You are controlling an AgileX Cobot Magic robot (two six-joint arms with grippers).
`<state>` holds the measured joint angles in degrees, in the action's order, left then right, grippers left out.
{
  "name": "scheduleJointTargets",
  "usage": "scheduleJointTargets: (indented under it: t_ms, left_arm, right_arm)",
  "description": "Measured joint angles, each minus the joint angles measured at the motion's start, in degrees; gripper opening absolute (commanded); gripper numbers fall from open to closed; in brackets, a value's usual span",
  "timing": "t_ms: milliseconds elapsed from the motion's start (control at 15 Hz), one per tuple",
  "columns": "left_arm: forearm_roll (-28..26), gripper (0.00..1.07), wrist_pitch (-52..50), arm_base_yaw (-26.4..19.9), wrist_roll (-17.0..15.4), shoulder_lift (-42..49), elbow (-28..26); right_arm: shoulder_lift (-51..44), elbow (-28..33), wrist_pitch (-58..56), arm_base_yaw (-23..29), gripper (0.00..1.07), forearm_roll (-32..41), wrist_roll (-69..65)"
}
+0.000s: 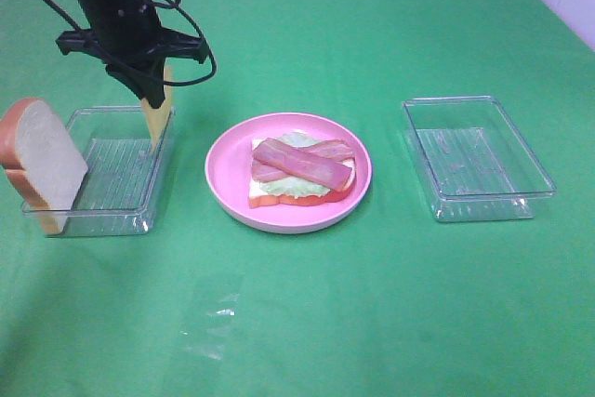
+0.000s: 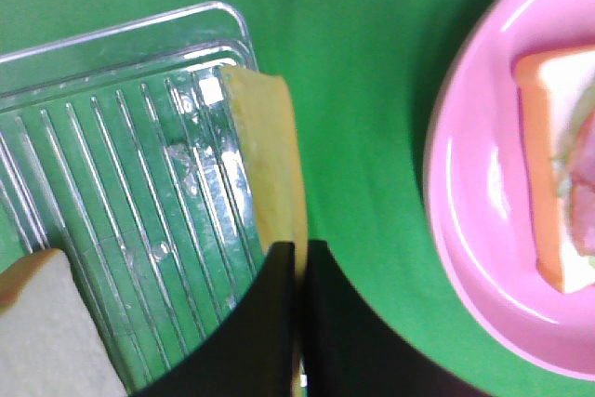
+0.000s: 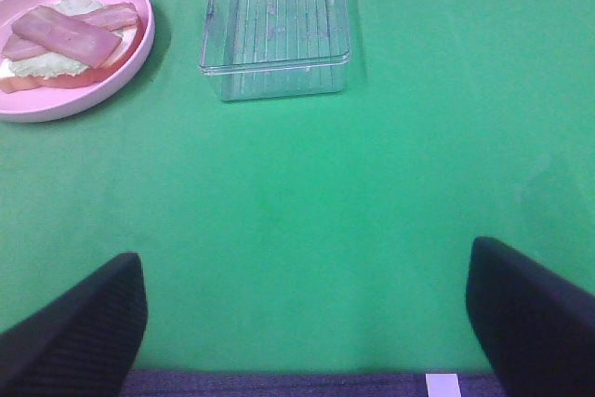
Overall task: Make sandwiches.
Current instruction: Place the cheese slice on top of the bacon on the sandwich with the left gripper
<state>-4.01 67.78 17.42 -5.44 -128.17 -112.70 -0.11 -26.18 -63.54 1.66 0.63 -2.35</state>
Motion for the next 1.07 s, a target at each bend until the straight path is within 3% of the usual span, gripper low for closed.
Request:
scheduleJointTargets:
  t_ms: [267, 400, 600, 667, 800, 1067]
  left_arm:
    - [-2.6, 0.0, 0.4, 0.0, 0.0, 4.9, 0.0]
    - [-9.9, 0.0, 0.9, 0.0, 2.1, 7.3, 0.0]
    - [-23.3, 0.0, 1.7, 0.0, 7.6, 7.4, 0.0]
    - [-30.9, 0.0, 1.8, 0.0, 11.6, 6.0, 0.0]
    - [-39.9, 0.0, 1.8, 0.0, 17.3, 3.3, 0.0]
    - [-51.3, 0.0, 1.8, 0.4, 24.1, -2.1, 0.0]
  right_arm:
    - [0.0, 0.0, 0.0, 0.0, 0.89, 0.0, 0.0]
    - [0.0, 0.0, 0.0, 0.0, 0.89, 0.0, 0.0]
    - [0.0, 0.0, 0.0, 0.0, 0.89, 0.0, 0.0]
    - [0.0, 0.0, 0.0, 0.0, 0.89, 0.0, 0.0]
    - [0.0, 0.0, 0.0, 0.0, 0.89, 0.0, 0.0]
    - [0.0, 0.0, 0.0, 0.0, 0.89, 0.1, 0.0]
